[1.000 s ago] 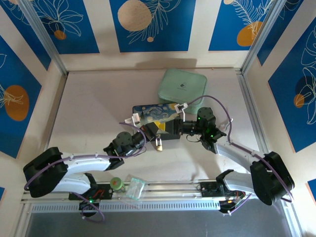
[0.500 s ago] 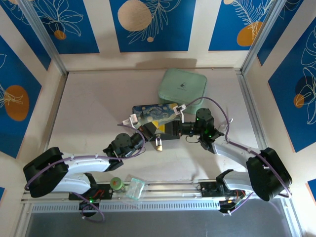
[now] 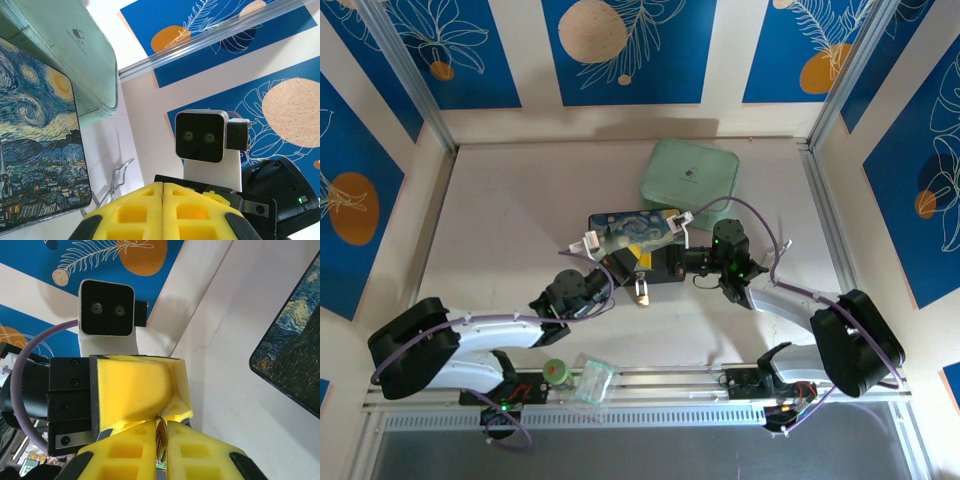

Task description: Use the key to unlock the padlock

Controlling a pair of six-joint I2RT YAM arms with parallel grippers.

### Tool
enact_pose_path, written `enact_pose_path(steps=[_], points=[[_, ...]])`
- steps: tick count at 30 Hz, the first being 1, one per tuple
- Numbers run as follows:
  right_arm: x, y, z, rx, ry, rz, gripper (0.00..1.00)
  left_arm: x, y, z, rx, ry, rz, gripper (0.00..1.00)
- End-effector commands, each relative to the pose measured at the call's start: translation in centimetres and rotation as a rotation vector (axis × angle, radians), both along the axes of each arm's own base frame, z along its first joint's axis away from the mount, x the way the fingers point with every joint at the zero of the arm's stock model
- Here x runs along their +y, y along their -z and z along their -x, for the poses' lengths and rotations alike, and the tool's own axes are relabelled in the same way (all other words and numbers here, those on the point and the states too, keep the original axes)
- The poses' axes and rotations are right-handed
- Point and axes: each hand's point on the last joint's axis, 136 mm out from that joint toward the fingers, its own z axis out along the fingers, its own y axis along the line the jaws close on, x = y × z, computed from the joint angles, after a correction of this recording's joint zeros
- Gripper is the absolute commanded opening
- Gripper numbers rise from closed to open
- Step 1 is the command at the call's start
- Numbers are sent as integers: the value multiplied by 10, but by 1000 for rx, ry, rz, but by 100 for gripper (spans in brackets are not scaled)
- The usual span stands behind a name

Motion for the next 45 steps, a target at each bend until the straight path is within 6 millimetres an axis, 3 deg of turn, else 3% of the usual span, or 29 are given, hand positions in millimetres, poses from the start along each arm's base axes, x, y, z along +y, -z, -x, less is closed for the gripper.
enact_pose_path(steps=[1,5,12,14,17,19,25,31,40,45], points=[[3,-9,4,-36,-29,-23,5,-2,-5,0,9,3,27,0],[1,-2,5,-18,-25,-10,4,7,3,-3,31,-40,-24,0],[-8,16,4,42,2,37,3,21,4,-2,31,-70,-202,79],[-14,28,2,77,34,81,3,32,21,0,99,-92,-358,90],[-24,46,0,109,82,156,3,49,36,3,179,-113,-572,90],[-30,54,2,128,97,172,3,50,43,7,202,-97,-607,87],[-42,74,9,190,127,221,3,30,71,22,252,5,-642,67],[-62,94,18,203,197,347,3,7,102,31,283,113,-718,56],[-76,107,29,214,217,408,2,-27,128,23,213,204,-822,56],[-79,109,31,223,225,406,2,-30,149,25,230,200,-888,57]])
